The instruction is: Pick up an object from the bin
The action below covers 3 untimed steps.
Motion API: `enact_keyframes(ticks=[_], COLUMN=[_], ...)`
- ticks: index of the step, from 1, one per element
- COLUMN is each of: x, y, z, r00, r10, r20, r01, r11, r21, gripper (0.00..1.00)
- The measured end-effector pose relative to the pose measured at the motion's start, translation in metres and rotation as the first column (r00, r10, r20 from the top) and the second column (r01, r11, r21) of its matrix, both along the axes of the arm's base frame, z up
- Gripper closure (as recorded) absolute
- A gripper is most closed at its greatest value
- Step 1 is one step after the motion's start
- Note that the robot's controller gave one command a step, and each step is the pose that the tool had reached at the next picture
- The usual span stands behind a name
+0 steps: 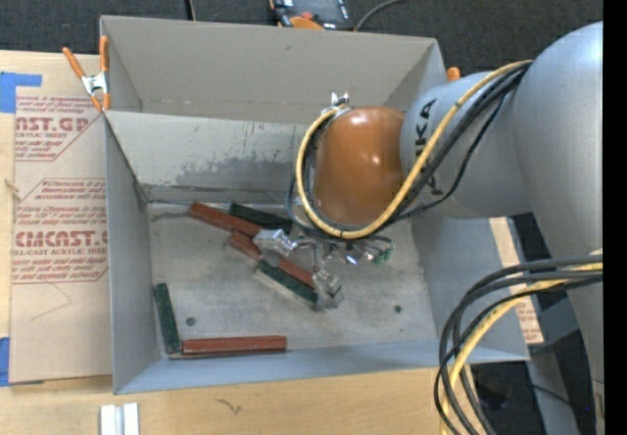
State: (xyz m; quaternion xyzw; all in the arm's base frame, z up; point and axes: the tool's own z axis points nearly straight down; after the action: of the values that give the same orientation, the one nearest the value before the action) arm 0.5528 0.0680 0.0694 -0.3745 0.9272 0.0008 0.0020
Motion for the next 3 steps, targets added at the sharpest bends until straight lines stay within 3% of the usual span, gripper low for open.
enact_keyframes(ticks=[1,2,3], x=[0.028,0.030,0.004], y=[-0.009,-0.009,0.049], z=[0.001,0.004,0.002], r00=[0.987,0.987,0.869], r10=[-0.160,-0.161,-0.495], r20=[0.001,0.006,0.000], r01=[0.160,0.161,0.495], r11=[0.987,0.987,0.869], r21=[0.001,0.002,0.003], gripper=[0.00,1.00,1.00])
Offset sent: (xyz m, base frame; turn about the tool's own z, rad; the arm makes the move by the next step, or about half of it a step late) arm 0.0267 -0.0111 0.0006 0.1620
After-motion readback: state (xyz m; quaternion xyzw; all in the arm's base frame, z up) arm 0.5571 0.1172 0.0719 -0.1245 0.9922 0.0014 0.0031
